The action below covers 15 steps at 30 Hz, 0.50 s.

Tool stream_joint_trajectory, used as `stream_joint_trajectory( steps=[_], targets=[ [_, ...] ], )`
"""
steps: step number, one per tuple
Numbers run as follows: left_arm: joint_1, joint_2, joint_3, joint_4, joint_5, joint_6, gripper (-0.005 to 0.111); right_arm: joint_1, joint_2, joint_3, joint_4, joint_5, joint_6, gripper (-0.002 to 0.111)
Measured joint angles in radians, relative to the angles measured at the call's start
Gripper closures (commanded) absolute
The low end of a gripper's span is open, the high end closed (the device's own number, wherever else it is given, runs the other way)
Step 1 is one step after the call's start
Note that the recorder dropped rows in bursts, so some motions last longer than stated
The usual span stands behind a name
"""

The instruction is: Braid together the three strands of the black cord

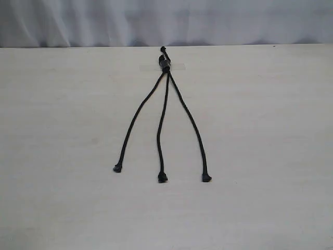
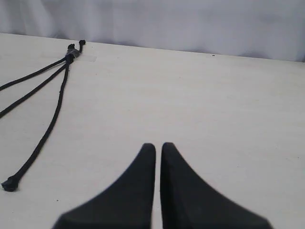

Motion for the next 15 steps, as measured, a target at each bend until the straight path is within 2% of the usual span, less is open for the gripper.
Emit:
stream_joint_trajectory(
  steps=[15],
  targets=[
    [0.0,0.0,0.0,0.0,0.0,0.0,0.107,0.0,0.0,0.0,-0.012,-0.047,0.0,0.104]
  ],
)
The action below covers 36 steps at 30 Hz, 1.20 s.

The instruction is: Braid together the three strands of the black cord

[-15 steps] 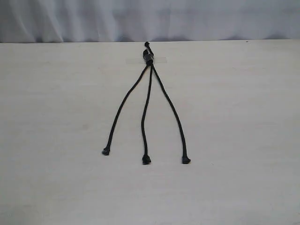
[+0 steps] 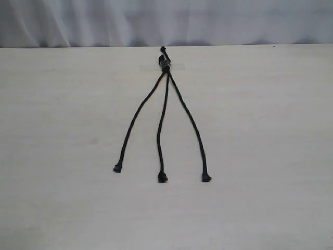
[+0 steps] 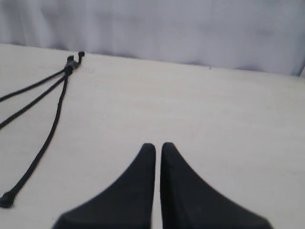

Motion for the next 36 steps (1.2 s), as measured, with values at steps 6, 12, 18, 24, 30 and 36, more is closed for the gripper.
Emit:
stream_joint_trajectory(
  steps=[6,12,18,24,30,36],
  targets=[
    [0.0,0.0,0.0,0.0,0.0,0.0,0.107,0.0,0.0,0.0,-0.002,-0.18,0.0,0.104],
    [0.0,0.0,0.0,0.015,0.0,0.006,0.107,0.0,0.0,0.0,-0.002,-0.326,0.0,0.104],
    [0.0,0.0,0.0,-0.05,-0.095,-0.022,0.107,0.0,0.0,0.0,-0.004,-0.391,-0.007,0.104],
    [0.0,0.0,0.0,-0.312,-0.176,-0.103,0.107,0.0,0.0,0.0,-0.01,-0.394,-0.014,0.104],
    [0.0,0.0,0.001,-0.337,-0.285,-0.114,0.107,0.0,0.0,0.0,-0.01,-0.405,-0.014,0.104],
    [0.0,0.003,0.001,-0.497,-0.498,-0.105,0.107,0.0,0.015,-0.012,-0.01,-0.399,-0.041,0.104]
  ],
)
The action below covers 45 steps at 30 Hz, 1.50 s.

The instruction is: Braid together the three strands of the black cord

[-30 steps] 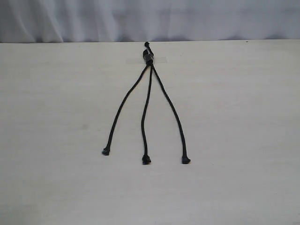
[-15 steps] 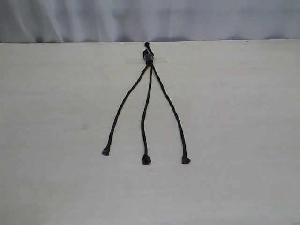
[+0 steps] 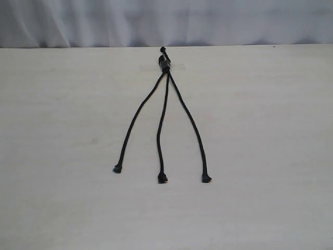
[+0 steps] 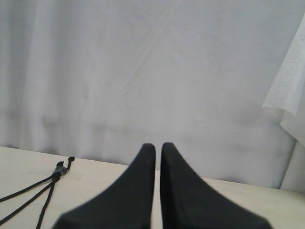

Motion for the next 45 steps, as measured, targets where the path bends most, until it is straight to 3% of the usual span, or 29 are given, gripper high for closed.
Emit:
stream_joint_trajectory(
  steps=[3,6,12,16,21,24,27,30,34,40,45],
  targets=[
    [0.0,0.075,-0.015,-0.054,-0.004,0.027,0.107,0.0,0.082,-0.064,0.0,0.053,-0.007,0.104],
    [0.0,0.227,-0.09,-0.062,0.073,0.085,0.107,0.0,0.222,-0.16,0.0,0.148,-0.011,0.104],
    [0.0,0.674,-0.374,0.108,0.396,0.237,0.107,0.0,0.554,-0.385,0.019,0.421,0.047,0.104],
    [0.0,0.967,-0.529,0.148,0.619,0.261,0.107,0.0,0.779,-0.438,0.039,0.439,0.063,0.104],
    [-0.002,1.227,-0.61,0.077,0.718,0.286,0.107,0.0,1.015,-0.483,0.106,0.493,0.063,0.104],
    [-0.051,1.308,-0.633,0.012,0.723,0.346,0.107,0.0,1.144,-0.559,0.158,0.596,0.063,0.104],
    [-0.15,1.35,-0.655,-0.01,0.702,0.367,0.107,0.011,1.263,-0.658,0.276,0.655,0.011,0.104],
    [-0.239,1.387,-0.679,-0.019,0.658,0.369,0.107,0.088,1.359,-0.757,0.35,0.669,-0.051,0.104],
    [-0.3,1.436,-0.694,-0.023,0.624,0.369,0.107,0.258,1.48,-0.869,0.377,0.677,-0.074,0.104],
    [-0.306,1.447,-0.697,-0.073,0.616,0.369,0.107,0.477,1.689,-0.991,0.381,0.698,-0.138,0.101],
    [-0.261,1.447,-0.722,-0.073,0.672,0.369,0.107,0.558,1.819,-1.07,0.383,0.715,-0.144,0.077]
  ],
)
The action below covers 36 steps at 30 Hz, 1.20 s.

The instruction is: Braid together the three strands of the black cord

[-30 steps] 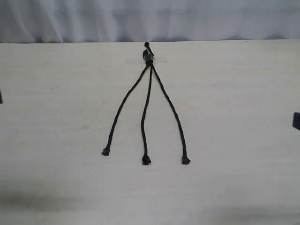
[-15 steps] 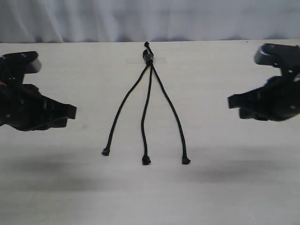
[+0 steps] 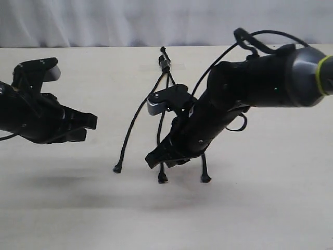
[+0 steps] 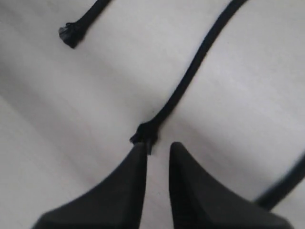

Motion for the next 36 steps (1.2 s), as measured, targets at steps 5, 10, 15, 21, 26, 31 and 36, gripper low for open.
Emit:
stream_joint_trajectory(
  steps=[5,10,15,21,26,31,36],
  targets=[
    [0.12,0.0,-0.073,0.021,0.11,0.0,0.107,0.014,0.084,-0.085,-0.023,0.011,0.058,0.069],
    [0.188,0.0,-0.117,0.026,0.17,-0.009,0.107,0.045,0.156,-0.163,-0.185,0.046,0.252,0.069],
    [0.191,0.0,-0.119,0.026,0.192,-0.011,0.107,0.072,0.237,-0.205,-0.274,0.083,0.376,0.085],
    [0.191,0.0,-0.119,0.03,0.197,-0.011,0.107,0.077,0.268,-0.293,-0.289,0.18,0.395,0.104],
    [0.191,0.0,-0.119,0.045,0.178,-0.018,0.107,0.103,0.255,-0.401,0.039,0.021,0.276,0.104],
    [0.191,0.0,-0.119,0.049,0.172,-0.018,0.107,0.17,0.363,-0.403,0.144,-0.162,0.207,0.066],
    [0.191,0.0,-0.119,0.067,0.176,-0.018,0.107,0.181,0.341,-0.401,0.128,-0.118,0.217,0.07]
  ],
)
